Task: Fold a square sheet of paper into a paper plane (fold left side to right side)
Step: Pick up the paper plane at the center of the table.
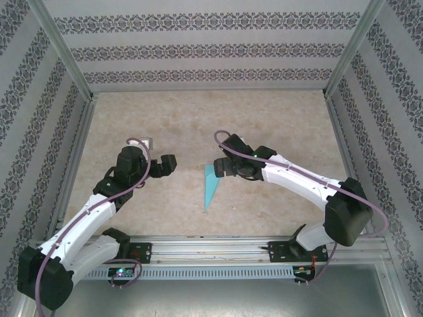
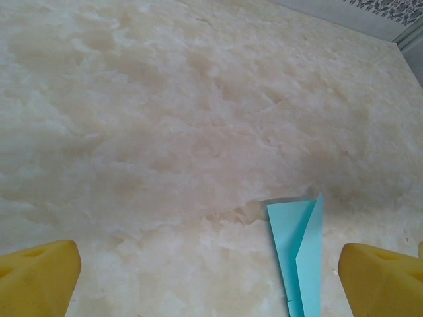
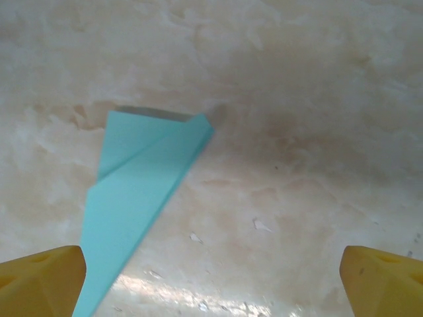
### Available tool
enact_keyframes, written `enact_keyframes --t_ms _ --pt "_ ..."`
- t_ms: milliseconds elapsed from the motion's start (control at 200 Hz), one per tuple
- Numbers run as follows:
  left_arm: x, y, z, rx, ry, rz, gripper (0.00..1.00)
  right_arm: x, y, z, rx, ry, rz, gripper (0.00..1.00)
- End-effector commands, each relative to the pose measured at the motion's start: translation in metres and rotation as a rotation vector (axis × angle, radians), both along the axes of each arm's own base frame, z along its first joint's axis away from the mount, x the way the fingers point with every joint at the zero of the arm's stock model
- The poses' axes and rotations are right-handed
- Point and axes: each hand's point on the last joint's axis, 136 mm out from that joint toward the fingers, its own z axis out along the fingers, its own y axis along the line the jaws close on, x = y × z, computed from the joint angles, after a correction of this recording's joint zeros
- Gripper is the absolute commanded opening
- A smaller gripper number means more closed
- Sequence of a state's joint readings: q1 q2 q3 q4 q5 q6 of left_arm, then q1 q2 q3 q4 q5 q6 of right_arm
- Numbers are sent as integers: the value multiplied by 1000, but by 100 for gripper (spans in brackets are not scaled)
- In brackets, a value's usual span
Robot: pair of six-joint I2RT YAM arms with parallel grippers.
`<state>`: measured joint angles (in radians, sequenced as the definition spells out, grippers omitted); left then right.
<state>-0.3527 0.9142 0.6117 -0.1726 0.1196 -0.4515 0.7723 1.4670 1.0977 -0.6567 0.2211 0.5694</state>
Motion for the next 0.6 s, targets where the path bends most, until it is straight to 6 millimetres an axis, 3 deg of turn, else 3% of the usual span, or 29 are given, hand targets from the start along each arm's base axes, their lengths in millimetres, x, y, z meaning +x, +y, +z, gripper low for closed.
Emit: enact_keyframes --t_ms 0,205,435,595 --pt "4 11 2 41 -31 31 100 -5 -14 10 -112 -10 -33 98" --pt "4 19 -2 91 -29 50 100 -13 -6 14 -213 14 -84 98" --pt "2 26 -7 135 -19 67 100 -20 35 14 -242 30 -57 98" --pt "-1 39 -14 204 1 98 100 -20 52 8 -267 62 -43 95"
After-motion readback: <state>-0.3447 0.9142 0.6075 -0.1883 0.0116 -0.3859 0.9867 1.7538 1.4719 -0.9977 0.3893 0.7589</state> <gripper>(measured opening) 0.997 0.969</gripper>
